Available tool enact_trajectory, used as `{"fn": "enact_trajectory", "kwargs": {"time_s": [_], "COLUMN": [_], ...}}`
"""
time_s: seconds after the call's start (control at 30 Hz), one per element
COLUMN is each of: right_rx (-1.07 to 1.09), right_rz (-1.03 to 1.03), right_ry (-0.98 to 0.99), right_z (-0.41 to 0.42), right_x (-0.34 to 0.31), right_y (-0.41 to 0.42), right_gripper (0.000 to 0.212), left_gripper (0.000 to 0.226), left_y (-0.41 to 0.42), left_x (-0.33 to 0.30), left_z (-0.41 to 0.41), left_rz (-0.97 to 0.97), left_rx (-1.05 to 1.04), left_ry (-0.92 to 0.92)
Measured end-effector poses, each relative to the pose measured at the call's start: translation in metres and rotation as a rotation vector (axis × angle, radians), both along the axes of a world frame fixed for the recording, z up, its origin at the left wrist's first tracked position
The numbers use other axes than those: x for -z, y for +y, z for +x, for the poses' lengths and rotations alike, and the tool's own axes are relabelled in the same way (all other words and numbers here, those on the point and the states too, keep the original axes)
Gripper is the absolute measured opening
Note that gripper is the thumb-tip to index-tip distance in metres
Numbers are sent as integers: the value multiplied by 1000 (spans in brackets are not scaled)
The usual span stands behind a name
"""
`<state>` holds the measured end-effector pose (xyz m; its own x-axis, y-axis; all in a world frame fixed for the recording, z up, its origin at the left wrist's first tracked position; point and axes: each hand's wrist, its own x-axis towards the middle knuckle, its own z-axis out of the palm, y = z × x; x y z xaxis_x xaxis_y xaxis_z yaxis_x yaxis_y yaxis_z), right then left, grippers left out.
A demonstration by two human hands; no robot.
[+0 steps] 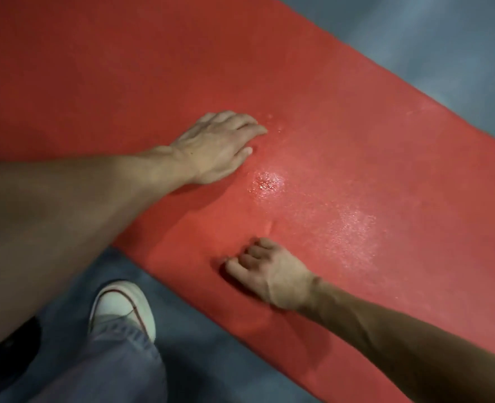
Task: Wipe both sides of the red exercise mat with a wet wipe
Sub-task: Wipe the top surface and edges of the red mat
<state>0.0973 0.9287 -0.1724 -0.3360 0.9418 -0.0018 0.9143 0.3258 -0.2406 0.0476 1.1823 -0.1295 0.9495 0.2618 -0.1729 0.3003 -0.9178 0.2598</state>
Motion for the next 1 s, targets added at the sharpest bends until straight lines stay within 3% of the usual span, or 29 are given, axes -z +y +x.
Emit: {"fn": "enact_trajectory", "kwargs": {"time_s": [0.07, 0.2, 0.27, 0.37, 0.47, 0.53, 0.6, 0.63, 0.7, 0.77, 0.8, 0.9, 1.0], "right_rx": [30, 583, 703, 420, -14, 30, 294, 451, 637, 544, 418, 24, 200], "right_rz": [1, -83, -91, -15, -34, -9, -53, -47, -7, 93, 83, -37, -77], "right_ry": [-36, -149, -159, -130, -90, -80, -147, -194, -173, -46, -3, -23, -88], "right_z": [20, 95, 87, 7, -46, -21, 27, 50, 60, 20, -7, -50, 4], "right_x": [-5, -29, -30, -9, -2, -6, -12, -16, -18, -14, -8, 2, -4], "right_y": [12, 41, 41, 24, -1, 12, 35, 45, 49, 38, 25, -7, 15], "right_gripper": [22, 31, 25, 11, 26, 43, 69, 72, 50, 18, 13, 30, 57], "left_gripper": [49, 47, 48, 48, 51, 58, 59, 59, 57, 56, 56, 56, 56], "left_y": [-8, -29, -37, -54, -75, -80, -79, -78, -78, -81, -81, -82, -83], "left_x": [-18, -38, -34, -14, 8, 19, 22, 23, 24, 25, 27, 27, 28], "left_z": [-31, -100, -130, -167, -203, -221, -228, -228, -225, -226, -227, -229, -228], "left_rz": [10, -25, -87, -216, -329, -348, -345, -340, -322, -309, -301, -288, -294], "left_rx": [59, 76, -23, -303, -480, -428, -418, -428, -439, -444, -442, -452, -449], "left_ry": [29, 88, 91, 125, 93, 88, 83, 75, 50, 42, 35, 19, 2]}}
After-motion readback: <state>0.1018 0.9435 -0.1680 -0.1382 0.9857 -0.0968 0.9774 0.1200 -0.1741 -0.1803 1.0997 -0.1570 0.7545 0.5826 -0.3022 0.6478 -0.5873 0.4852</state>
